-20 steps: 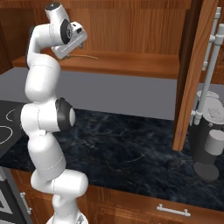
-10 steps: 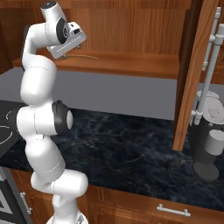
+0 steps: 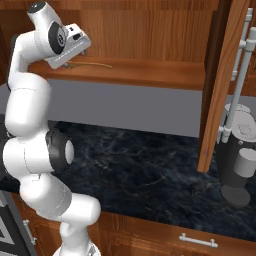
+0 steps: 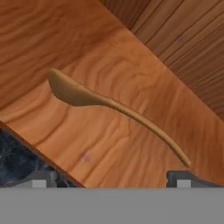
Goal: Organize the utensils by type. Pick up the wooden spoons from the counter and place them in the open cabinet. Then pick up the metallic utensils from the counter and place them in the open drawer.
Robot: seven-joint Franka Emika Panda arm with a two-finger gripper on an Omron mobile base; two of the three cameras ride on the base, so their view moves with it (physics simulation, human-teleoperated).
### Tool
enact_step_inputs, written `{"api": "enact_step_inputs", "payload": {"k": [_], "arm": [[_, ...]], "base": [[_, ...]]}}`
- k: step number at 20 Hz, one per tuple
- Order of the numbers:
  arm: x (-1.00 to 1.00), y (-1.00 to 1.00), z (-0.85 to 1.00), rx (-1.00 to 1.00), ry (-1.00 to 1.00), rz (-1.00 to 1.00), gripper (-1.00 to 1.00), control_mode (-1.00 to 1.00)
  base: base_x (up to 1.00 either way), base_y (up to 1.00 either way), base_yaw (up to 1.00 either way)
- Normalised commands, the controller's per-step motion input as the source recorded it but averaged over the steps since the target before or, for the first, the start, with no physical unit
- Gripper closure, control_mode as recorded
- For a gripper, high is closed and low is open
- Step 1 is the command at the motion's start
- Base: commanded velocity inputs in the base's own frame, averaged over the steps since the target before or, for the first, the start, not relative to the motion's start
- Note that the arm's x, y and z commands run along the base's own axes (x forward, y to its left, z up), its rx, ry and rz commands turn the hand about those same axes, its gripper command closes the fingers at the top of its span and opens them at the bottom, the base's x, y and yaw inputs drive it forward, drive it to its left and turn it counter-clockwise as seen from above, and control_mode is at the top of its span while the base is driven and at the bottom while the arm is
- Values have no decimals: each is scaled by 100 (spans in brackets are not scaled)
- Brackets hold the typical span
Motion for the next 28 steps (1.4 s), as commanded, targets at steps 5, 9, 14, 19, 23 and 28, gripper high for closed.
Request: {"api": "enact_step_inputs", "payload": {"k": [5, 9, 14, 19, 23, 28], "arm": [[-83, -16, 0, 13, -15, -6, -100, -100], [-79, -14, -1, 16, -7, -8, -100, -100], [-82, -9, -11, 12, -9, -11, -100, -100], [-69, -14, -10, 4, -6, -9, -100, -100], [-59, -12, -9, 2, 0, -10, -100, -100], [-39, -6, -8, 0, 0, -4, -100, -100]], "base": [[0, 0, 0], [0, 0, 0], [0, 0, 0], [0, 0, 0], [0, 0, 0], [0, 0, 0]]}}
